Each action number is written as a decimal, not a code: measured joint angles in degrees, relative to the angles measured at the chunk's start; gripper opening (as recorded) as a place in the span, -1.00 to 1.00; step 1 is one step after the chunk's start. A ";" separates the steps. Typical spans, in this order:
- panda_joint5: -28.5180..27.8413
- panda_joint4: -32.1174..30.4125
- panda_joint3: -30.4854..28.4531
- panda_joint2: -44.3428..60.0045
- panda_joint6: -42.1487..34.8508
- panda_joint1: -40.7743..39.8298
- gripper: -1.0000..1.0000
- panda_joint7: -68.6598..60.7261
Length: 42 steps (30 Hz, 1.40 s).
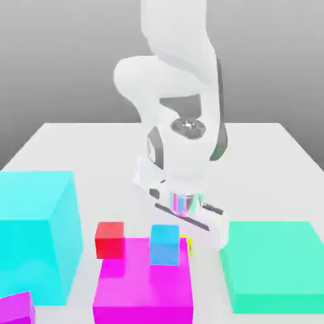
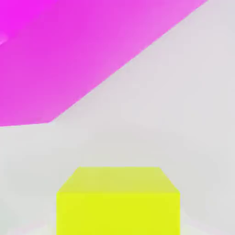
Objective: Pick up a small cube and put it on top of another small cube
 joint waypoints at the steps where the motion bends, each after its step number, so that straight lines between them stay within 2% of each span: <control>1: 0.08 -0.24 0.40 -1.32 -1.09 -0.38 -1.00 -0.07; 3: 1.21 -0.92 2.47 -4.89 -4.01 -2.18 -1.00 -0.94; 5: 5.01 -1.75 4.86 -8.91 -7.22 -3.54 -1.00 -3.72; 9: 11.92 -3.08 5.47 -16.80 -13.92 -1.62 -1.00 -8.82; 14: 6.17 4.28 8.17 -17.43 -25.06 1.00 -1.00 -6.97; 19: 2.18 13.20 8.12 -18.95 -37.47 -0.55 -1.00 -5.10; 24: 2.90 17.64 5.67 -21.44 -44.24 -3.45 -1.00 -4.84; 35: 6.23 22.32 -1.37 -26.93 -52.45 -10.47 -1.00 -4.00; 39: 8.91 18.90 -4.85 -28.64 -48.21 -13.28 -1.00 -3.95; 42: 9.70 16.81 -5.84 -24.99 -41.91 -13.90 -1.00 -4.17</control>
